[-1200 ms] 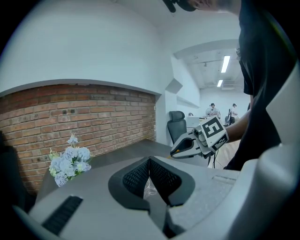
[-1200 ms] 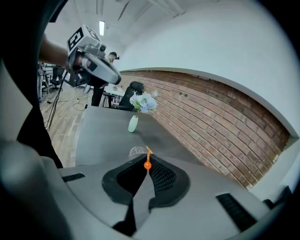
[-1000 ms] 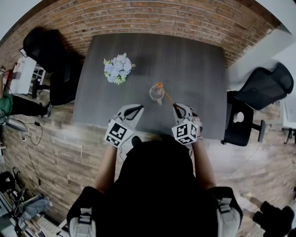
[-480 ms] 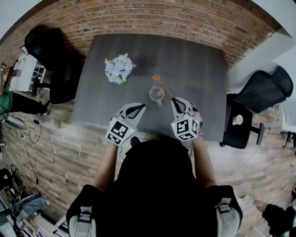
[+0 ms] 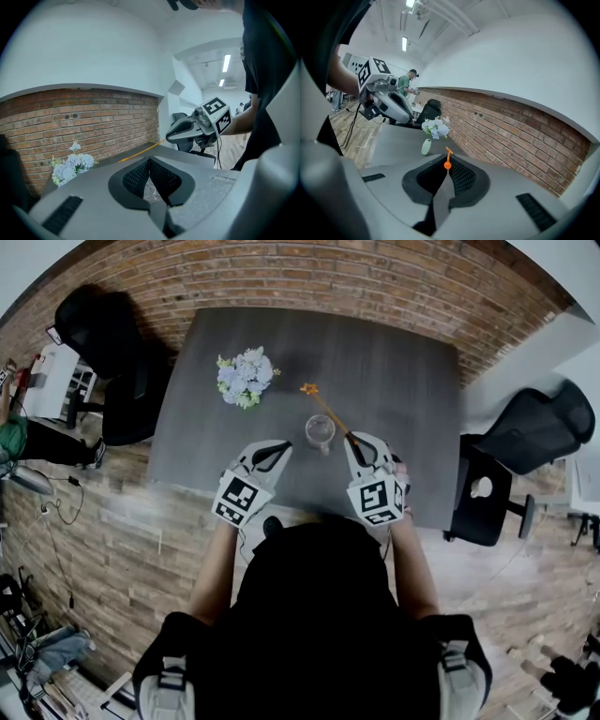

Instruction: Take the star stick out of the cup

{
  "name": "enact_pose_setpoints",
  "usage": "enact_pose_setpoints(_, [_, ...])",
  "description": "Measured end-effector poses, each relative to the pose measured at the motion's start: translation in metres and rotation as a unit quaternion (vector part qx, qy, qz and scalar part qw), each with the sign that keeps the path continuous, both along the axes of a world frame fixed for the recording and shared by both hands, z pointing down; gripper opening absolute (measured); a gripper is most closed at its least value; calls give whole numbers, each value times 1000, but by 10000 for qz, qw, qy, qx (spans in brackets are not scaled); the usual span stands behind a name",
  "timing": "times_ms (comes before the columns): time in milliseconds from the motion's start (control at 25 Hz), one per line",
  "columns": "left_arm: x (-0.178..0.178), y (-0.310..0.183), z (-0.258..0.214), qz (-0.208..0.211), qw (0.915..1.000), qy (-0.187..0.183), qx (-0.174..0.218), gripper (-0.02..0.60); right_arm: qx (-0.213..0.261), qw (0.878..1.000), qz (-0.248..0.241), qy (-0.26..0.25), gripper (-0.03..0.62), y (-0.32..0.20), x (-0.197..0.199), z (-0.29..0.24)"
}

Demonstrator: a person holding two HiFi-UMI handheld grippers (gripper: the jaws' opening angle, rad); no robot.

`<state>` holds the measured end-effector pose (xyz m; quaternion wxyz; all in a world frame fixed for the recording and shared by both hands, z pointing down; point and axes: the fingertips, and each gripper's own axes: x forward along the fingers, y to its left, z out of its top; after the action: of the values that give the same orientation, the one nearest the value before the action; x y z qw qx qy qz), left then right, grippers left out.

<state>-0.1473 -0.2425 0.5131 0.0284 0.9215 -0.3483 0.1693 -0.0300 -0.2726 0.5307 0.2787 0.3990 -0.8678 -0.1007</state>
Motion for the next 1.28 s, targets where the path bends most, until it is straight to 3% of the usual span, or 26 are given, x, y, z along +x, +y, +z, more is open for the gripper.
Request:
enact_pose_setpoints(360, [-6,-18,-21,-87,9996,-59,252,3,102,9998,-195,-38,14,8,-12,-14])
enact_pose_setpoints(1280, [5,-16,-20,114,9996,-99,245,3,188,9992,-286,-208,14,7,-20,-25])
